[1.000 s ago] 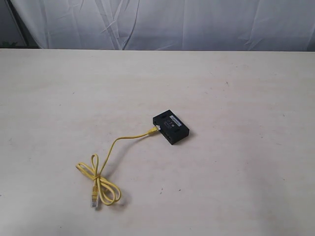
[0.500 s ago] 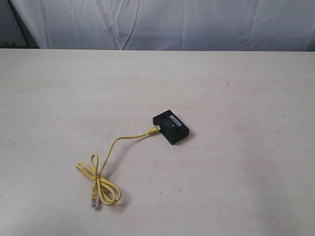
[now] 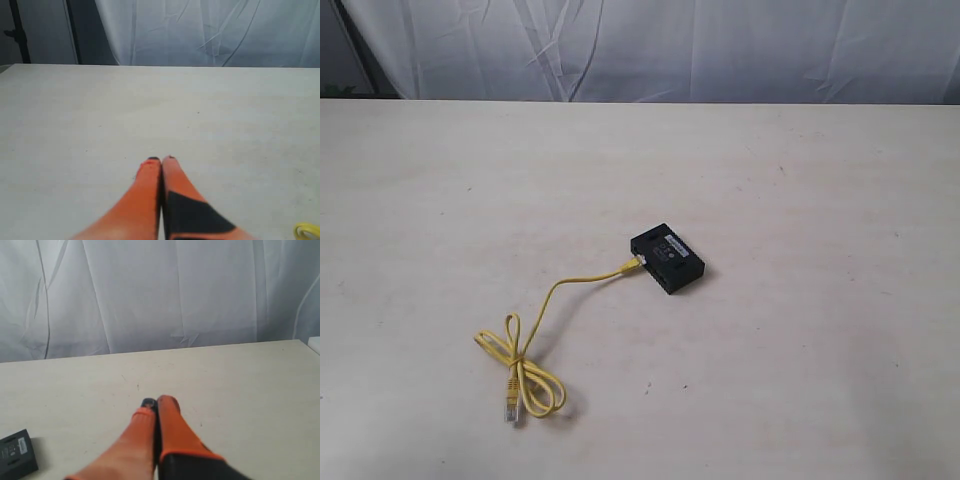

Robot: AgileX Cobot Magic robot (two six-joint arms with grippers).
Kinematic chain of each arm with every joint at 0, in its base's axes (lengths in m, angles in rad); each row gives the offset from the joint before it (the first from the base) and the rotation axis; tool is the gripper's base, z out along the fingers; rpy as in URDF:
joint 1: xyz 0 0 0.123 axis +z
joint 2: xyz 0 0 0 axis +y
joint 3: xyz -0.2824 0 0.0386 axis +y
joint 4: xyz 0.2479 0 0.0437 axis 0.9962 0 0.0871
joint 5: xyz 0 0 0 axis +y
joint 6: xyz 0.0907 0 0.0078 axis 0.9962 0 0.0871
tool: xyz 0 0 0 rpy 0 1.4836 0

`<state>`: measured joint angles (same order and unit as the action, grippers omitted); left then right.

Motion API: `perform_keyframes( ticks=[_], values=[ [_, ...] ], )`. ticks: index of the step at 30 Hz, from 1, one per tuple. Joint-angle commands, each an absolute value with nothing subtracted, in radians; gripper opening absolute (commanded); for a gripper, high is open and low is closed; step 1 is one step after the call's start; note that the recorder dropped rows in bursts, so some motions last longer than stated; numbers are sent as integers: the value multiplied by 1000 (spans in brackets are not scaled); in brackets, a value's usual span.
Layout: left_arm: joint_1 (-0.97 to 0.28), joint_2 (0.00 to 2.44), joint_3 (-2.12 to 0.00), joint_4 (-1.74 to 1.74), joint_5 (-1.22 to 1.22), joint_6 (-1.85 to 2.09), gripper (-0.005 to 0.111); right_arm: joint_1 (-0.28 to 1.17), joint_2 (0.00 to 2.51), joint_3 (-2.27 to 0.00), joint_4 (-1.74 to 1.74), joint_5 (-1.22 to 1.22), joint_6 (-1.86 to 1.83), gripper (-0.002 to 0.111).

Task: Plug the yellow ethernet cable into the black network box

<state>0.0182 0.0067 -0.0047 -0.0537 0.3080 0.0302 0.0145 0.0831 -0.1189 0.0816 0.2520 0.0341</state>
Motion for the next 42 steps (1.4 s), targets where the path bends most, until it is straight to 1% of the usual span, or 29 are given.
perform_keyframes(
  ticks=[1,5,42],
  values=[
    [19,0,0,-49,294,25,0,11,0,-18,74,253,18,-1],
    [19,0,0,-49,294,28,0,11,0,0,60,302,18,-1],
    [19,0,0,-47,294,28,0,11,0,0,58,304,18,-1]
  ],
)
